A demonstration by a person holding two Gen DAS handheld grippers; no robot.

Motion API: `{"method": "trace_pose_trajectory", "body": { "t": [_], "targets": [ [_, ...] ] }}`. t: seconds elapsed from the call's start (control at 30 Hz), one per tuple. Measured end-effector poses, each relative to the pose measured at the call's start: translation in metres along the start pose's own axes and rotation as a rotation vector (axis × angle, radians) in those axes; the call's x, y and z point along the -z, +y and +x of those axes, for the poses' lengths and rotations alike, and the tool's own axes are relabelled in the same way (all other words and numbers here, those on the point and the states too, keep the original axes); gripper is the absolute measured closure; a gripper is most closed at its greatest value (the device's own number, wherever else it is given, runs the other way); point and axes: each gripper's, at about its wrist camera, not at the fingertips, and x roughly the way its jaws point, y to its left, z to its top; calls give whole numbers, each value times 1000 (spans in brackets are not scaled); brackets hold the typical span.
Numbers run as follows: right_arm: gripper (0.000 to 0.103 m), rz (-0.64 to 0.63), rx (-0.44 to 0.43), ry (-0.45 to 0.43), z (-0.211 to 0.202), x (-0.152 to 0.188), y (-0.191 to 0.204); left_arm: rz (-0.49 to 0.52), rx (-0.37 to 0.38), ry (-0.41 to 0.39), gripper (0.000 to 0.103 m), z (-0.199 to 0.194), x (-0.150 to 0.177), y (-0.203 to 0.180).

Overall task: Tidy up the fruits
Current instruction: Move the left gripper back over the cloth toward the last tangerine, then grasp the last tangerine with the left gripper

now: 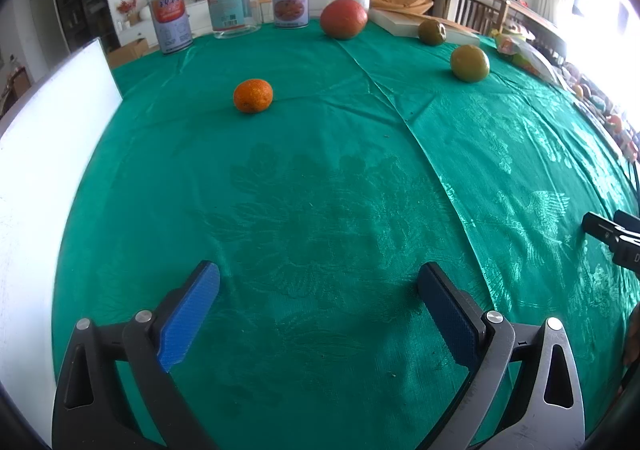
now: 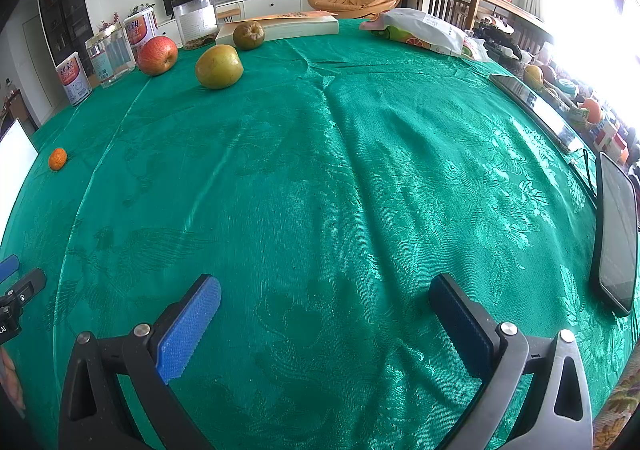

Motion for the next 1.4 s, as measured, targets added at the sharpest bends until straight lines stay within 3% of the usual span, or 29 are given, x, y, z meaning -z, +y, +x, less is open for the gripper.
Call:
{"method": "trace_pose_trajectory", "body": {
  "t": [0.57,0.7,0.8,1.0,1.13,1.17,1.2,1.3,1.4],
  "targets": [
    [0,0,0,0,0,0,0,-1,3,0,3,0,0,0],
    [0,0,0,0,0,0,0,-5,34,1,3,-1,-2,3],
    [0,0,0,-1,0,0,0,-71,82,5,3,5,-24,22],
    [0,-1,-1,0,0,0,0,-147,51,-7,4,46,-98,54],
    [0,-1,-1,-1,0,0,1,-147,23,-7,6,71,-115,58],
    [0,0,-1,-1,0,0,0,-133,13,-20,14,72,-115,57],
    [0,0,-1,-1,0,0,0,-111,7,-24,37,74,-115,54],
    [0,0,-1,-1,1,-1,0,-50,-6,-36,72,76,-110,51],
    [0,0,-1,-1,1,-1,0,-62,17,-48,73,68,-101,54]
  ]
}}
